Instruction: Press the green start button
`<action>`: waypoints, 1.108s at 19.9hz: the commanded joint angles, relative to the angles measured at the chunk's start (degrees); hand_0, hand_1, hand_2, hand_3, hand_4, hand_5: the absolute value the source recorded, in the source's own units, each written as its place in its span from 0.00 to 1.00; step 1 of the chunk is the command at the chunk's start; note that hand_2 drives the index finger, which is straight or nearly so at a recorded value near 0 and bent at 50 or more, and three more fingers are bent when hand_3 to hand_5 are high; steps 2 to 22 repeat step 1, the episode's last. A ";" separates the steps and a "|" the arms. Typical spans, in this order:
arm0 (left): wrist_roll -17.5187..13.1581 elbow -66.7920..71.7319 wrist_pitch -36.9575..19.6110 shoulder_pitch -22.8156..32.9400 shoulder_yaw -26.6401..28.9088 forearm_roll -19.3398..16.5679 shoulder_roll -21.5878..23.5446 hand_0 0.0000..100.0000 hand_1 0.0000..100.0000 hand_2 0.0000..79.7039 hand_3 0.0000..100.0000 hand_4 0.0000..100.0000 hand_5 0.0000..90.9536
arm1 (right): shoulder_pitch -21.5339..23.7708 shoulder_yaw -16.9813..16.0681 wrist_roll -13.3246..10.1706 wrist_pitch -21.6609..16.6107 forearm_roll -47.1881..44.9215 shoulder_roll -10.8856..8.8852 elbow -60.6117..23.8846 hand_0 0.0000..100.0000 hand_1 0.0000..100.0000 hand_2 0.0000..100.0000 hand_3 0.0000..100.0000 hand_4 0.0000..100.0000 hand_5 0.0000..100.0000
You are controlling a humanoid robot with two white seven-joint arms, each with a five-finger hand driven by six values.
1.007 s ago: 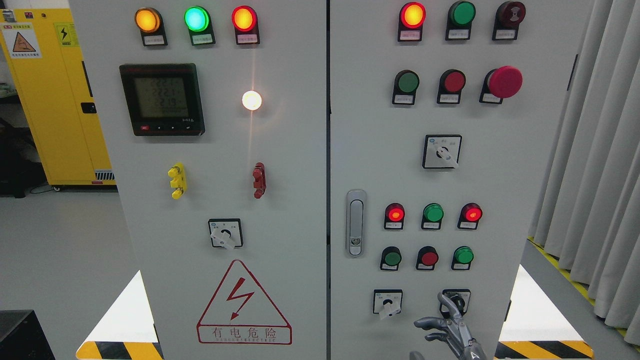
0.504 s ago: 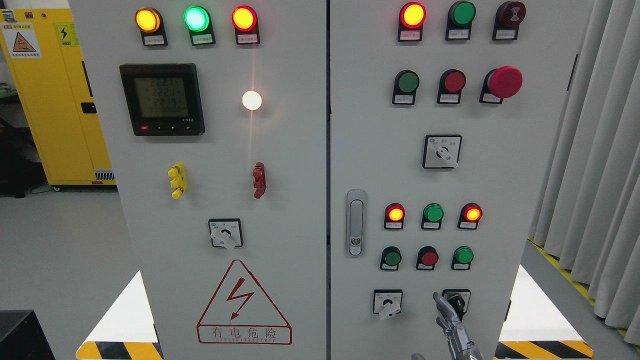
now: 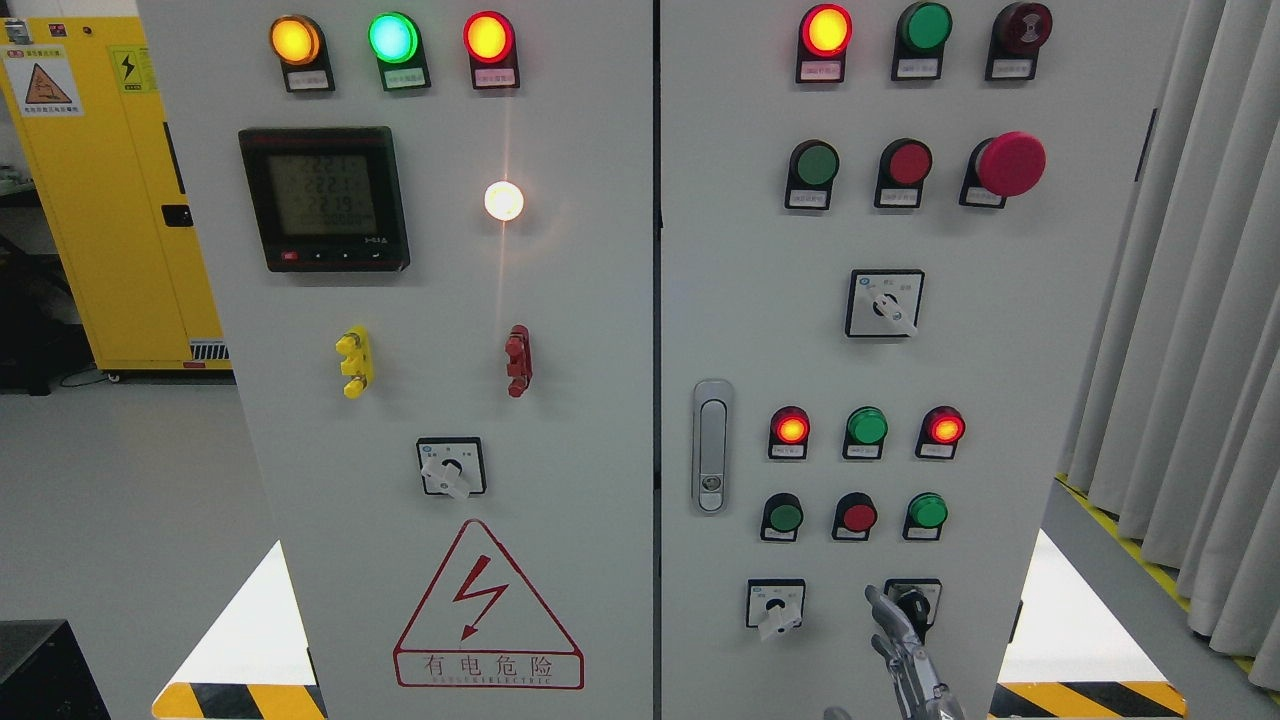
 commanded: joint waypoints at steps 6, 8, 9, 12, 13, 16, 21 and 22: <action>0.02 0.00 -0.05 -0.02 0.00 0.00 0.00 0.12 0.56 0.00 0.00 0.00 0.00 | 0.89 0.04 0.03 0.03 -0.43 -0.17 -0.02 0.27 0.49 0.00 0.00 0.00 0.00; 0.02 0.00 -0.05 -0.02 0.00 0.00 0.00 0.12 0.56 0.00 0.00 0.00 0.00 | 0.89 0.04 0.03 0.03 -0.43 -0.17 -0.02 0.27 0.49 0.00 0.00 0.00 0.00; 0.02 0.00 -0.05 -0.02 0.00 0.00 0.00 0.12 0.56 0.00 0.00 0.00 0.00 | 0.89 0.04 0.03 0.03 -0.43 -0.17 -0.02 0.27 0.49 0.00 0.00 0.00 0.00; 0.02 0.00 -0.05 -0.02 0.00 0.00 0.00 0.12 0.56 0.00 0.00 0.00 0.00 | 0.89 0.04 0.03 0.03 -0.43 -0.17 -0.02 0.27 0.49 0.00 0.00 0.00 0.00; 0.02 0.00 -0.05 -0.02 0.00 0.00 0.00 0.12 0.56 0.00 0.00 0.00 0.00 | 0.89 0.04 0.03 0.03 -0.43 -0.17 -0.02 0.27 0.49 0.00 0.00 0.00 0.00; 0.02 0.00 -0.05 -0.02 0.00 0.00 0.00 0.12 0.56 0.00 0.00 0.00 0.00 | 0.89 0.04 0.03 0.03 -0.43 -0.17 -0.02 0.27 0.49 0.00 0.00 0.00 0.00; 0.02 0.00 -0.05 -0.02 0.00 0.00 0.00 0.12 0.56 0.00 0.00 0.00 0.00 | 0.89 0.04 0.03 0.03 -0.43 -0.17 -0.02 0.27 0.49 0.00 0.00 0.00 0.00; 0.02 0.00 -0.05 -0.02 0.00 0.00 0.00 0.12 0.56 0.00 0.00 0.00 0.00 | 0.89 0.04 0.03 0.03 -0.43 -0.17 -0.02 0.27 0.49 0.00 0.00 0.00 0.00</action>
